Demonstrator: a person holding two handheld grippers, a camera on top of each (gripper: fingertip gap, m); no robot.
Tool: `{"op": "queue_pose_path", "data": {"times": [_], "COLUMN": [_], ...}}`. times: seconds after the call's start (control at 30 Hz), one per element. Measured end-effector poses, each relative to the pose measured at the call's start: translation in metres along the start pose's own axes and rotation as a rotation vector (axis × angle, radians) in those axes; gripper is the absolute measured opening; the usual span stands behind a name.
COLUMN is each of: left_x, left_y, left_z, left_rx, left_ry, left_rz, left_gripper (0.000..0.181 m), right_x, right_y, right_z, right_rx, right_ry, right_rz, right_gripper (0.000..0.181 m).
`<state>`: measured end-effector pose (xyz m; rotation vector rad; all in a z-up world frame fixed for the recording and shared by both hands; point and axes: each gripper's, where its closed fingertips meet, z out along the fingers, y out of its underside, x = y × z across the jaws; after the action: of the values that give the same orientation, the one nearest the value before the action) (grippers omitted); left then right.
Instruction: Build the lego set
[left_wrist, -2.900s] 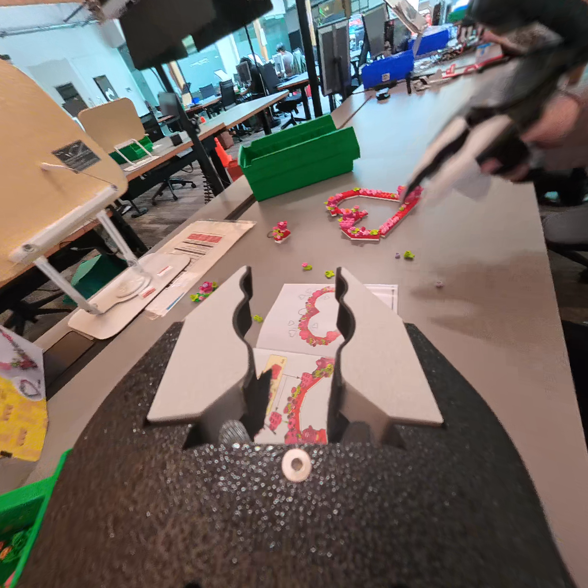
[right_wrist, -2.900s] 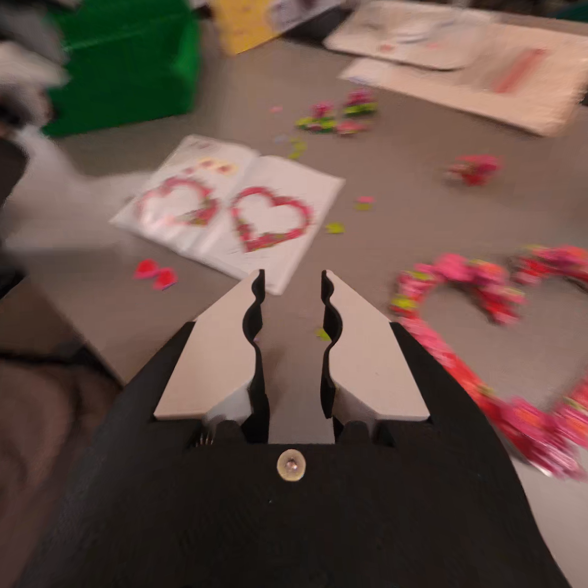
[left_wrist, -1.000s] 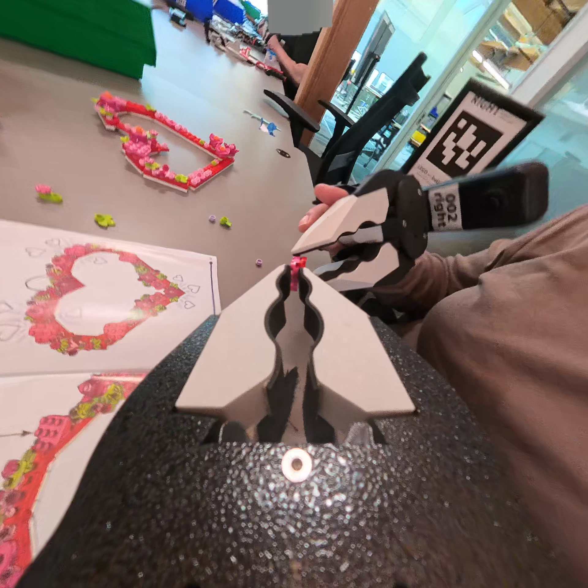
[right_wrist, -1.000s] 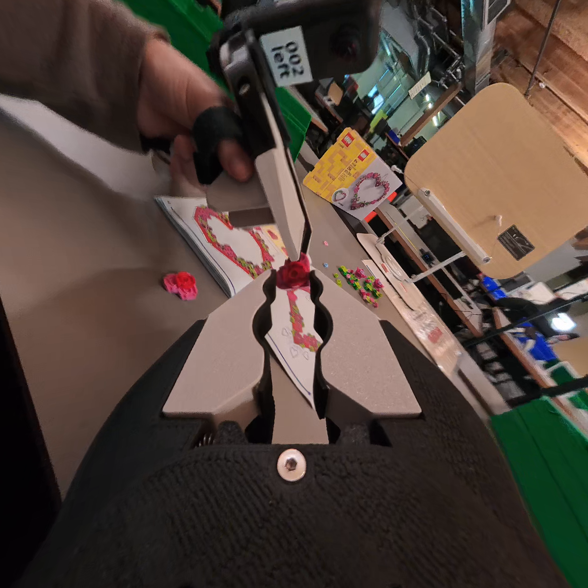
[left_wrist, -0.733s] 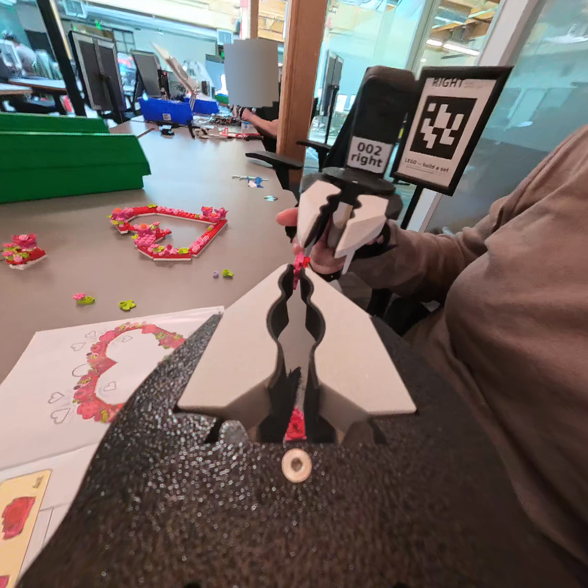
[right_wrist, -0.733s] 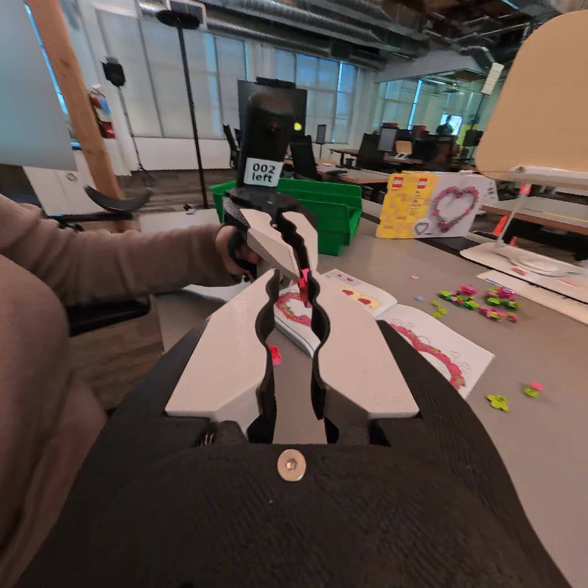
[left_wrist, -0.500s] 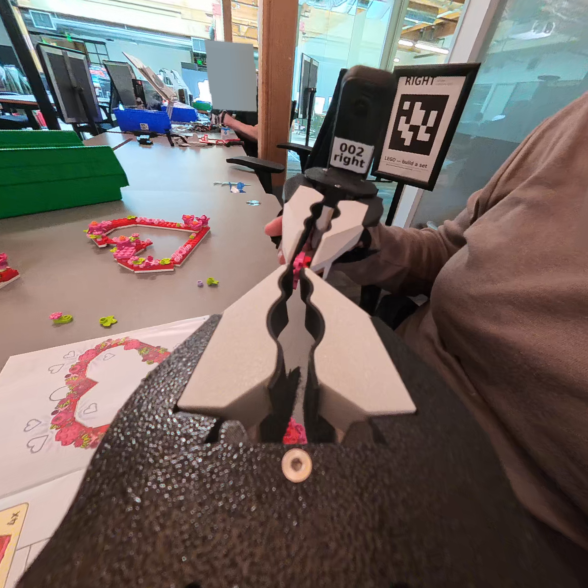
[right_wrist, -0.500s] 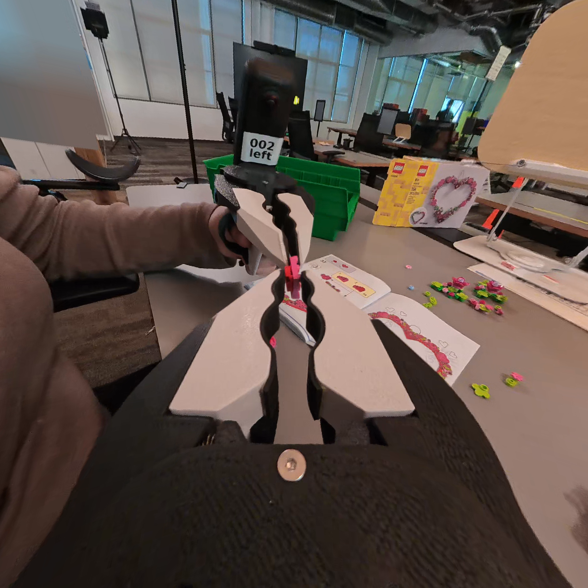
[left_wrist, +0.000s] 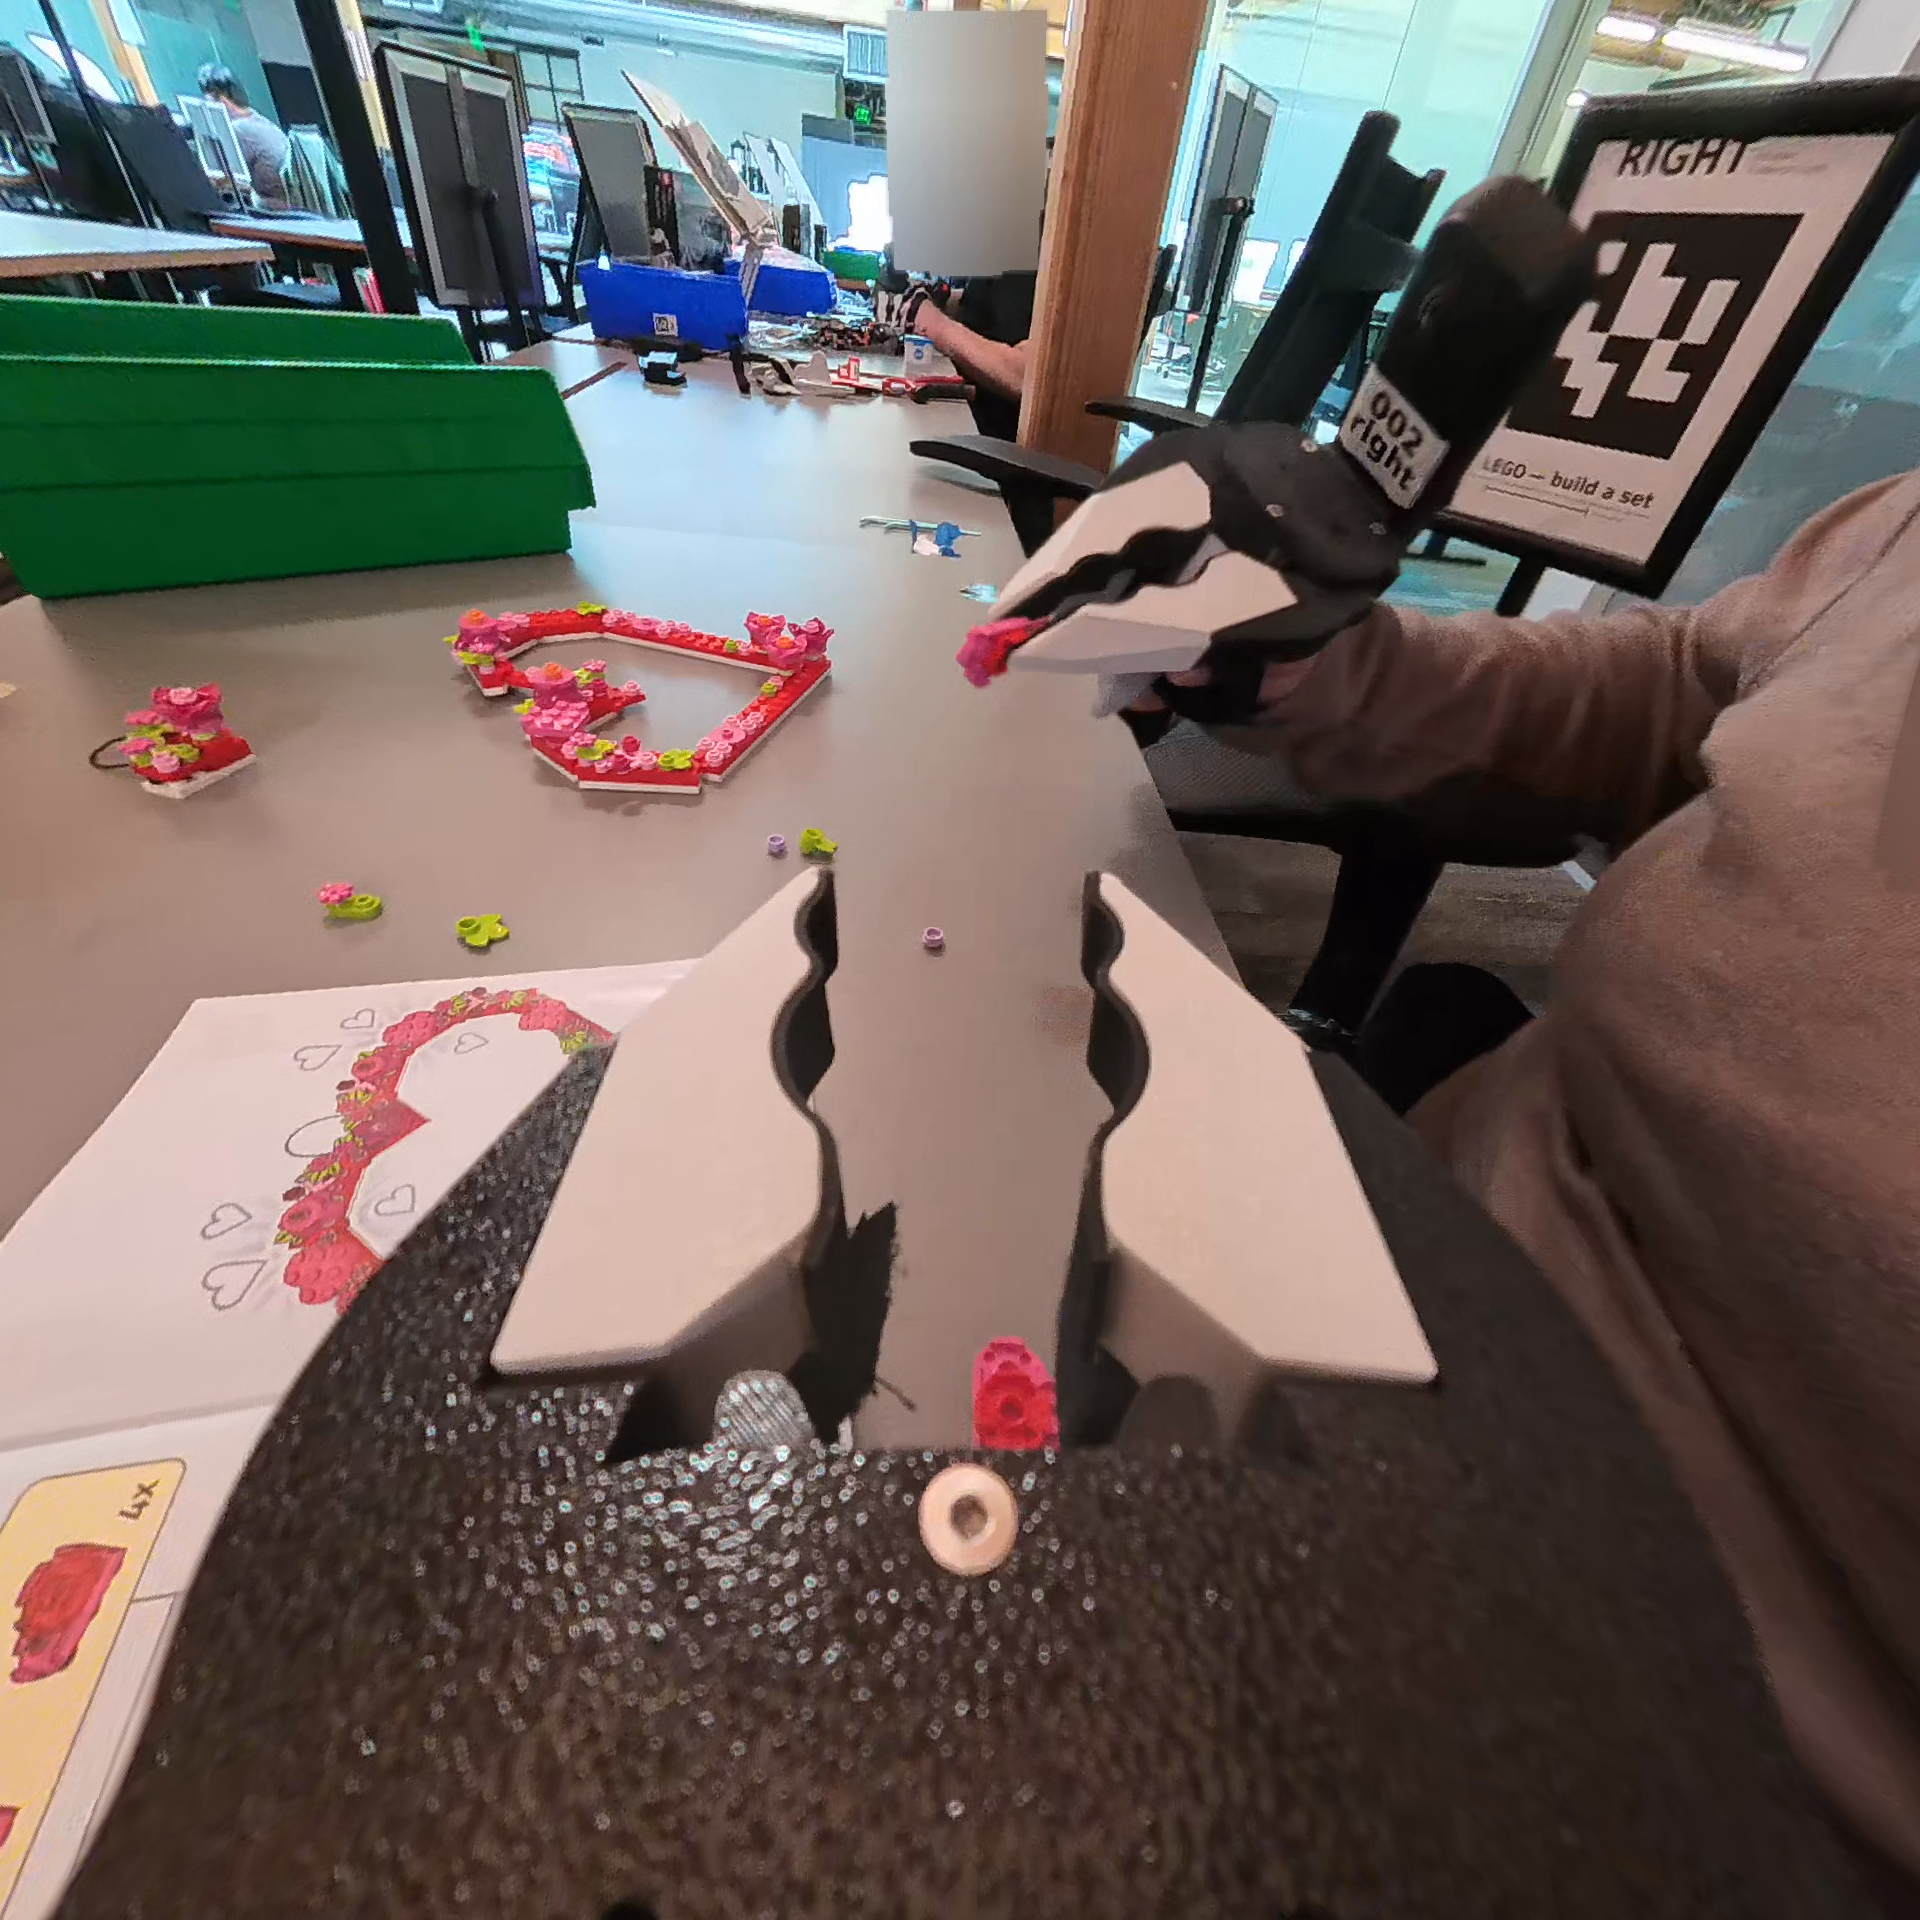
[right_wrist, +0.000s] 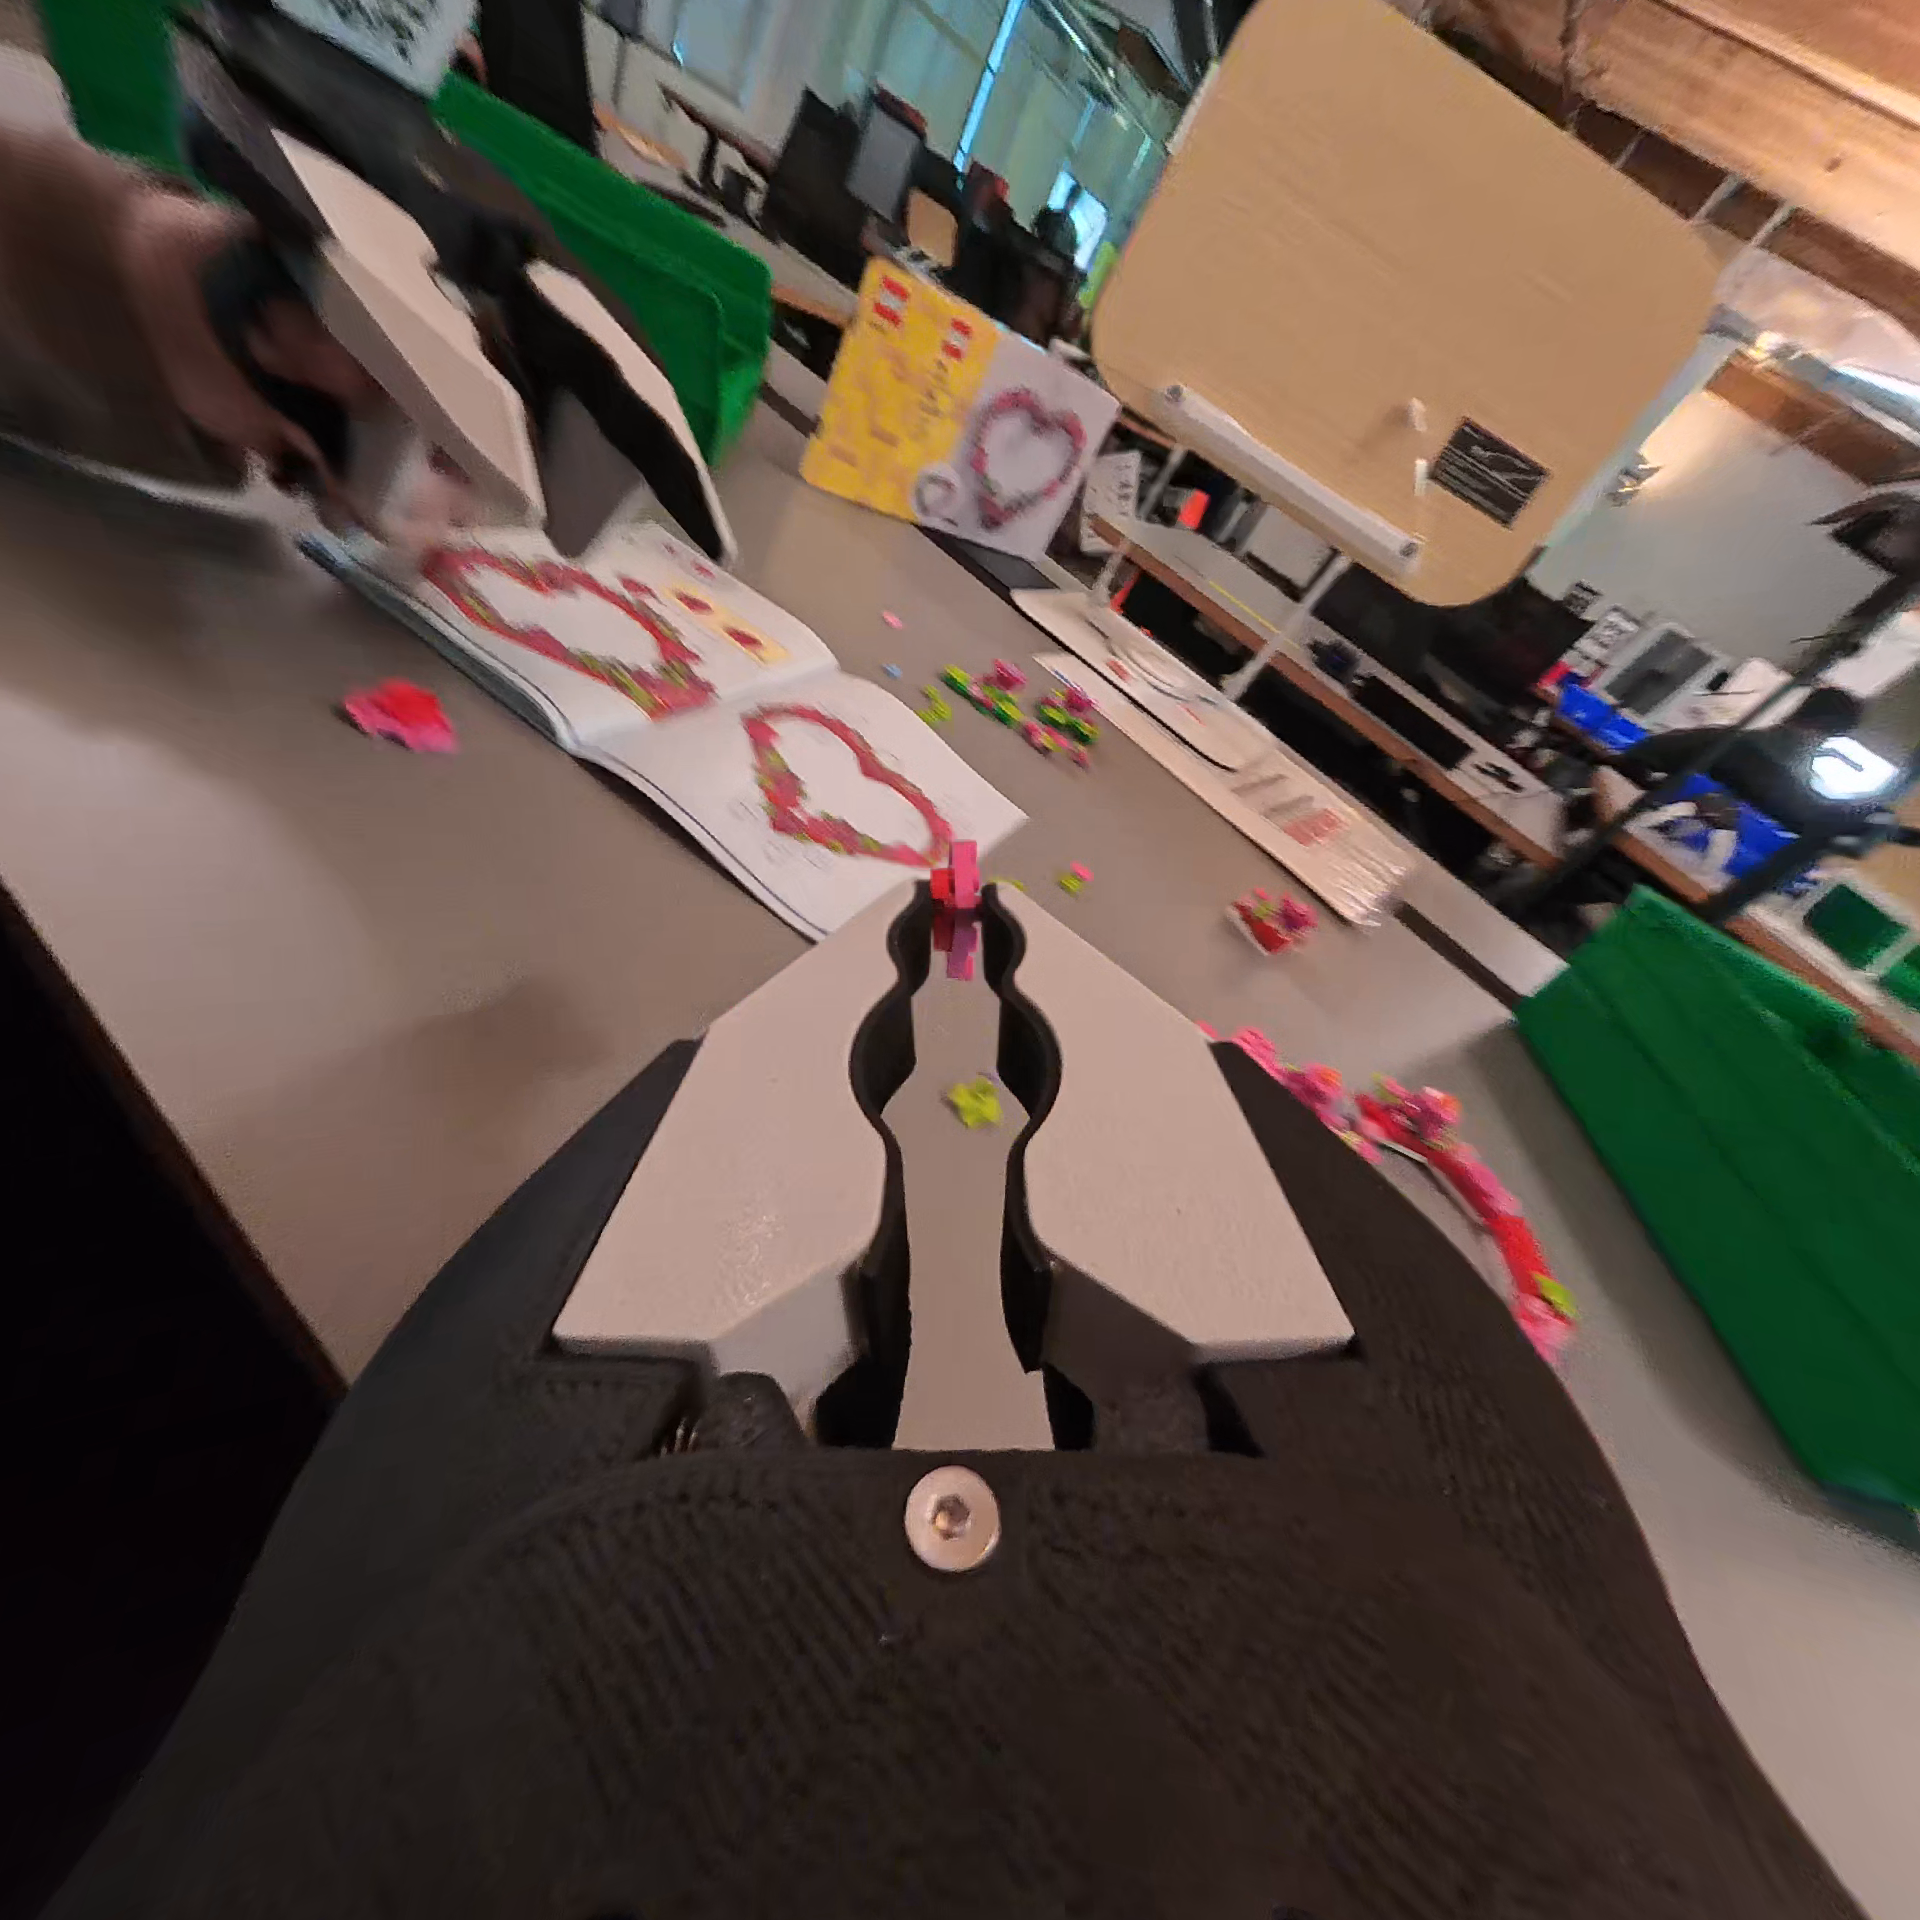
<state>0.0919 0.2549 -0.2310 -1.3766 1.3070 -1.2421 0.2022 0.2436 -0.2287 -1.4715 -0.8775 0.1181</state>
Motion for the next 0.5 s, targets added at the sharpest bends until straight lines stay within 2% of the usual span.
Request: {"op": "queue_pose_path", "data": {"times": [0.1,0.2,0.3,0.4,0.43,0.5], "left_x": [-0.005,-0.01,-0.014,-0.011,-0.014,-0.022], "left_y": [0.006,0.002,-0.011,-0.013,-0.01,-0.004], "left_z": [0.002,0.012,0.042,0.081,0.092,0.11], "left_rx": [-0.033,-0.059,-0.096,-0.176,-0.217,-0.286], "left_ry": [-0.032,-0.057,-0.035,0.067,0.078,0.08], "left_rz": [-0.002,0.001,-0.02,-0.044,-0.024,0.007], "left_gripper": [0.047,0.047,0.045,0.05,0.051,0.05], "right_x": [0.024,0.043,0.051,0.046,0.043,0.038], "right_y": [0.018,0.019,0.012,0.017,0.023,0.038], "right_z": [-0.01,-0.013,-0.009,0.002,0.005,0.008], "right_rx": [-0.035,-0.018,0.037,0.049,0.048,0.064], "right_ry": [0.045,0.08,0.135,0.132,0.096,0.003], "right_rz": [-0.094,-0.267,-0.63,-1.043,-1.118,-1.146], "right_gripper": [0.007,0.007,0.007,0.007,0.008,0.007]}}
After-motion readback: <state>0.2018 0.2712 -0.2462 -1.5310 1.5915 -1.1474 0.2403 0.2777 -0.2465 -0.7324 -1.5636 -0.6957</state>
